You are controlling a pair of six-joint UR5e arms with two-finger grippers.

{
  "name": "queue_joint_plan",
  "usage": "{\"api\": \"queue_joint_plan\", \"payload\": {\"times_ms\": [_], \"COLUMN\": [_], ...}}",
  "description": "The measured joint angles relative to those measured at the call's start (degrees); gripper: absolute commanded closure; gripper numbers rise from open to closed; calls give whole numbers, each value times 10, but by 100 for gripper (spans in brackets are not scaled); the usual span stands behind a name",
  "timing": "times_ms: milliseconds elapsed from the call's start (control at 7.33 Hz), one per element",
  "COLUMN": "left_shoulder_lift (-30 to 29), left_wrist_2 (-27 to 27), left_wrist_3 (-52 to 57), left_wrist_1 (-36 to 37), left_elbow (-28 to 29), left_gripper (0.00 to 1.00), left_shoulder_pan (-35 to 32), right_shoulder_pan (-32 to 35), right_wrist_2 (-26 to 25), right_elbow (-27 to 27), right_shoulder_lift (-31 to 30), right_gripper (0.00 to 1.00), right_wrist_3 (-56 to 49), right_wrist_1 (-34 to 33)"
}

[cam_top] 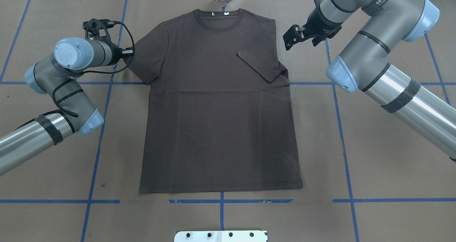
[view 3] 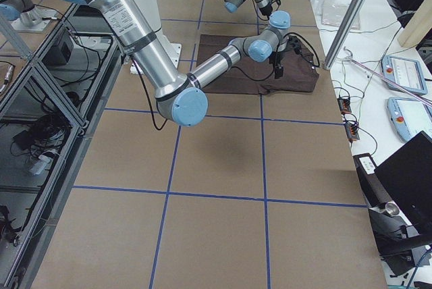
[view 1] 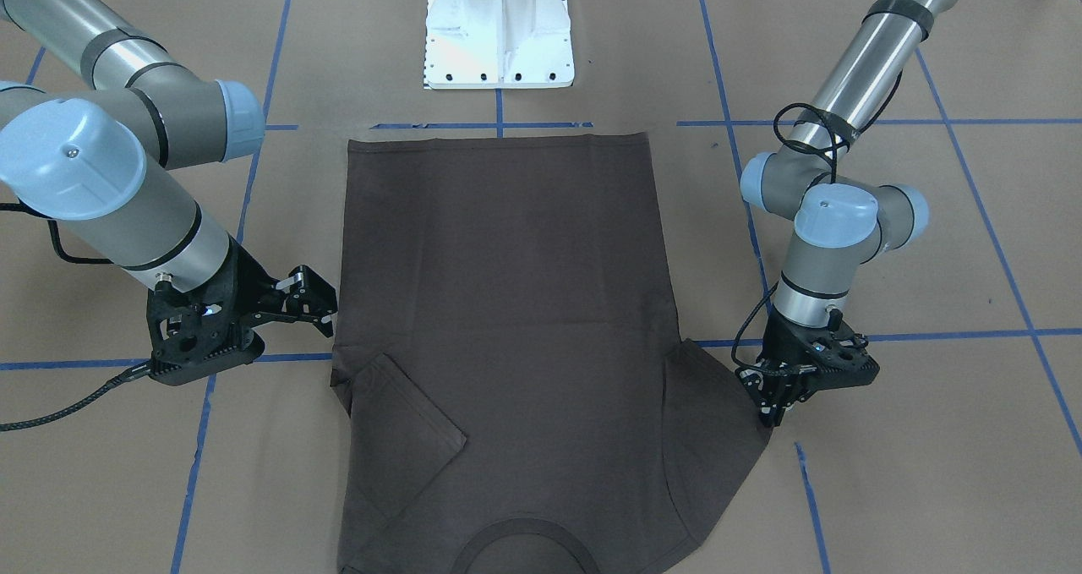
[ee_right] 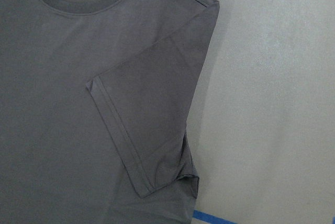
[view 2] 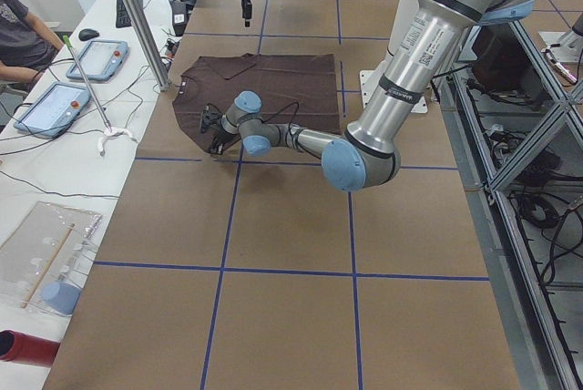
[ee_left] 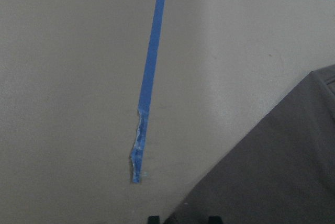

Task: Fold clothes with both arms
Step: 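Release the folded sleeve with the right gripper while the left arm approaches the other sleeve, then grasp the other sleeve and fold it inward with the left gripper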

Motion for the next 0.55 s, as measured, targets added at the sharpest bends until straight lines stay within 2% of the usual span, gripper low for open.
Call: {"api": "queue_joint_plan", "payload": {"times_ms": [273, 545], "left_shoulder_lift": [-5, -41], "left_wrist_2": [-3, -11], "left_wrist_3": [2, 1], "left_wrist_1": [3, 60], "left_elbow": [-6, -30], "left_gripper": [100, 100], "left_shoulder_pan": [0, 0], "right_shoulder_pan": [1, 2], "right_wrist_2": [0, 0], "right_elbow": [-6, -7], "right_shoulder_lift": [-1, -1], "right_gripper": [0, 0], "right_wrist_3": [-3, -4], "right_wrist_1": [0, 1]}}
